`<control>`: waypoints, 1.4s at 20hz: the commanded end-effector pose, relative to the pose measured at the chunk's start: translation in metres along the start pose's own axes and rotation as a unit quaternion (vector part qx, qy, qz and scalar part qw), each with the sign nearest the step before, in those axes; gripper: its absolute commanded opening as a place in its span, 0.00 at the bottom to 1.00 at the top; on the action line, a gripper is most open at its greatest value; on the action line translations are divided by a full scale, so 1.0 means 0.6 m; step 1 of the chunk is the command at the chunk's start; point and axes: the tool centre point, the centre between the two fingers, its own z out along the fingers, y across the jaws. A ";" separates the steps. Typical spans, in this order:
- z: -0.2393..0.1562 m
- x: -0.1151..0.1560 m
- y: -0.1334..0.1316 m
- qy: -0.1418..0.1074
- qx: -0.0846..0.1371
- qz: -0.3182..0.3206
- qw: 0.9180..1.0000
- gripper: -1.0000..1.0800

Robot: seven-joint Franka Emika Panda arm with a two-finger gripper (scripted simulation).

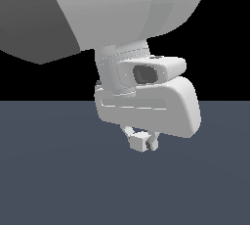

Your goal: Plug the charger into the wall socket.

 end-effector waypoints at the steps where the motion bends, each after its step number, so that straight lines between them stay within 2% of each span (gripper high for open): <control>1: -0.005 0.007 -0.002 0.001 0.008 -0.023 1.000 0.00; 6: -0.019 0.022 -0.010 0.002 0.029 -0.081 0.996 0.00; 12: -0.037 0.042 -0.022 0.004 0.057 -0.159 0.986 0.00; 19: -0.058 0.060 -0.037 0.005 0.087 -0.240 0.967 0.00; 28: -0.081 0.076 -0.055 0.005 0.118 -0.329 0.937 0.00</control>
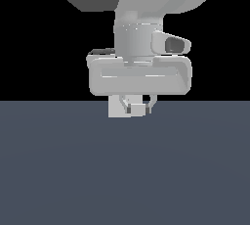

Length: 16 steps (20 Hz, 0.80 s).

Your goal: Plug the charger into the wall socket.

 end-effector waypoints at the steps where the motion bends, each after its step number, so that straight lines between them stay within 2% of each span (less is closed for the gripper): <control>1: -0.006 0.007 -0.003 0.000 0.009 -0.026 1.000 0.00; 9: -0.019 0.022 -0.014 -0.002 0.035 -0.093 0.995 0.00; 16: -0.025 0.029 -0.020 -0.003 0.048 -0.128 0.991 0.00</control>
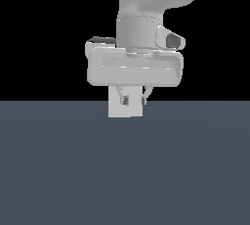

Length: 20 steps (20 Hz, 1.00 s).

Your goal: Plug the charger into the wall socket.

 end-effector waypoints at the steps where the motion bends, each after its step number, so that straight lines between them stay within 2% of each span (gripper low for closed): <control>1: -0.002 0.002 -0.002 0.000 0.004 -0.010 1.000 0.00; 13: -0.002 0.005 -0.003 -0.001 0.007 -0.018 1.000 0.00; 20: 0.007 0.028 -0.005 -0.002 0.007 -0.018 1.000 0.00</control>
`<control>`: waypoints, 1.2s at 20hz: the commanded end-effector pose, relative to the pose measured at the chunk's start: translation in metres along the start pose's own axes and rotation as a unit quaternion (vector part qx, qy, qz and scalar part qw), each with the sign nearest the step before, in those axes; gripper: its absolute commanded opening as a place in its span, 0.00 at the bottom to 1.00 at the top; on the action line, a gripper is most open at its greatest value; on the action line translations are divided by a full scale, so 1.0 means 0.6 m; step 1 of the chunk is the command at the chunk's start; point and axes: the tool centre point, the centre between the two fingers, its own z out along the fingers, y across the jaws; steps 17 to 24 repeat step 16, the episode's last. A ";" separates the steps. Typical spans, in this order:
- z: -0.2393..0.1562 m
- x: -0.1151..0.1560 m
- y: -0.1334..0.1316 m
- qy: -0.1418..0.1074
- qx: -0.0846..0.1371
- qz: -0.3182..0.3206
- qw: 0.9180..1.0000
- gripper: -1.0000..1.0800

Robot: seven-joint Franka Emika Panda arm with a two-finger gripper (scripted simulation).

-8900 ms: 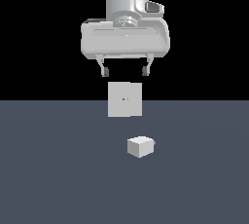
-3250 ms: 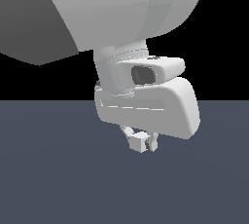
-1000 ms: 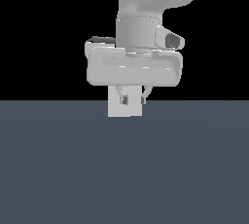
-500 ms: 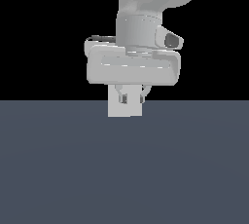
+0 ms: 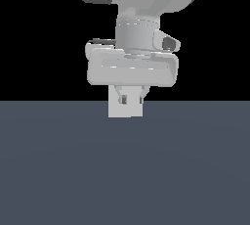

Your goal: Plug the charger into the wall socket.

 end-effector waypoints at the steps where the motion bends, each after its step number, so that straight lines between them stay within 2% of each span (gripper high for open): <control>1: 0.005 0.013 0.000 0.000 0.000 0.000 1.000 0.00; 10: 0.020 0.057 0.000 0.000 0.000 0.000 1.000 0.00; 24: 0.022 0.060 0.000 0.000 0.000 0.000 1.000 0.00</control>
